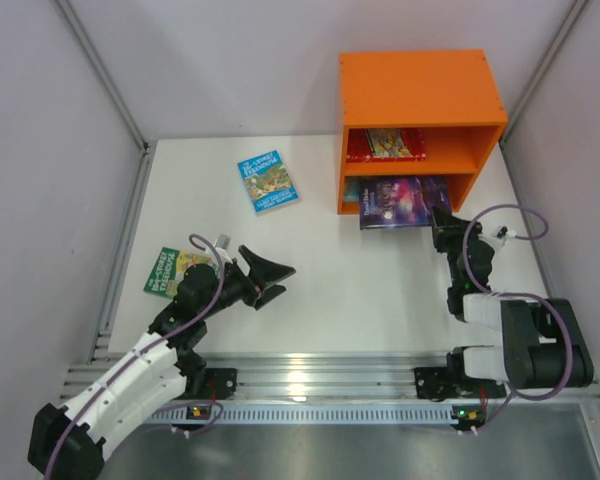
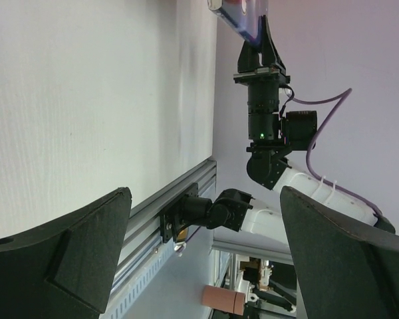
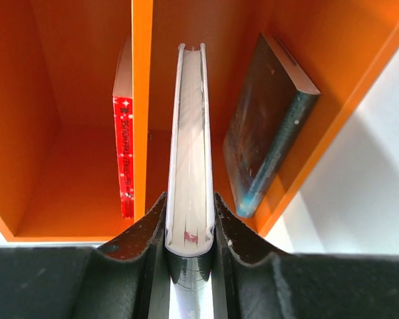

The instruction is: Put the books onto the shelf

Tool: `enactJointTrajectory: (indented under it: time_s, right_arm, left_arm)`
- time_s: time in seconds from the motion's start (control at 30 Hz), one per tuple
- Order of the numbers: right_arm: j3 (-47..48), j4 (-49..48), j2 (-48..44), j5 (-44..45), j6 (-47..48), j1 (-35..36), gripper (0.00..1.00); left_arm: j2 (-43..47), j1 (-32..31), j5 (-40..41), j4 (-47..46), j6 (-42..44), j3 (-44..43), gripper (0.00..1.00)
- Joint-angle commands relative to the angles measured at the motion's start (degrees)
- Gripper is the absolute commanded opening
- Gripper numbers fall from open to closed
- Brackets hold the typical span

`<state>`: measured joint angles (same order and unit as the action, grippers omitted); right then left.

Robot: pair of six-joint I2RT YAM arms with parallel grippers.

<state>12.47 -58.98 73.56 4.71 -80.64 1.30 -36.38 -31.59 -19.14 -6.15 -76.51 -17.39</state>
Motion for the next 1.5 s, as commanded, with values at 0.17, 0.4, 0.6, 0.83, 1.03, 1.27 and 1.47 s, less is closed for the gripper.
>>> enactJointTrajectory:
  time_s: [0.17, 0.4, 0.6, 0.83, 1.03, 1.27, 1.47]
  right_arm:
    - [7.48, -20.20, 8.17, 1.00, -3.21, -0.95, 0.00]
    - [12.40, -23.11, 16.51, 1.35, -4.00, -0.51, 0.00]
    - [16.79, -23.64, 21.79, 2.67, -3.99, 0.98, 0.00]
    - [22.50, -24.16, 28.04, 3.46, -4.35, 2.56, 0.00]
    - [28.21, -24.25, 32.69, 3.82, -3.91, 4.41, 0.00]
    - [34.28, -24.16, 38.94, 5.22, -4.44, 7.22, 0.00]
    - [35.34, -23.64, 41.84, 5.49, -6.37, 7.58, 0.14]
  left_arm:
    - [1.40, 0.22, -1.17, 1.05, 1.71, 0.07, 0.98]
    - [1.49, 0.30, -1.52, 1.58, 2.24, 0.16, 0.98]
    - [0.87, 0.31, -1.87, 0.97, 2.16, -0.10, 0.98]
    - [-0.97, 0.31, -3.45, -0.79, 2.07, -0.80, 0.98]
    - [-1.85, 0.48, -4.07, -1.40, 2.16, -0.98, 0.98]
    - [-1.24, 0.57, -4.95, -4.92, -0.57, 2.36, 0.98]
    - [-0.45, 0.57, -4.95, -4.31, -0.66, 2.36, 0.98]
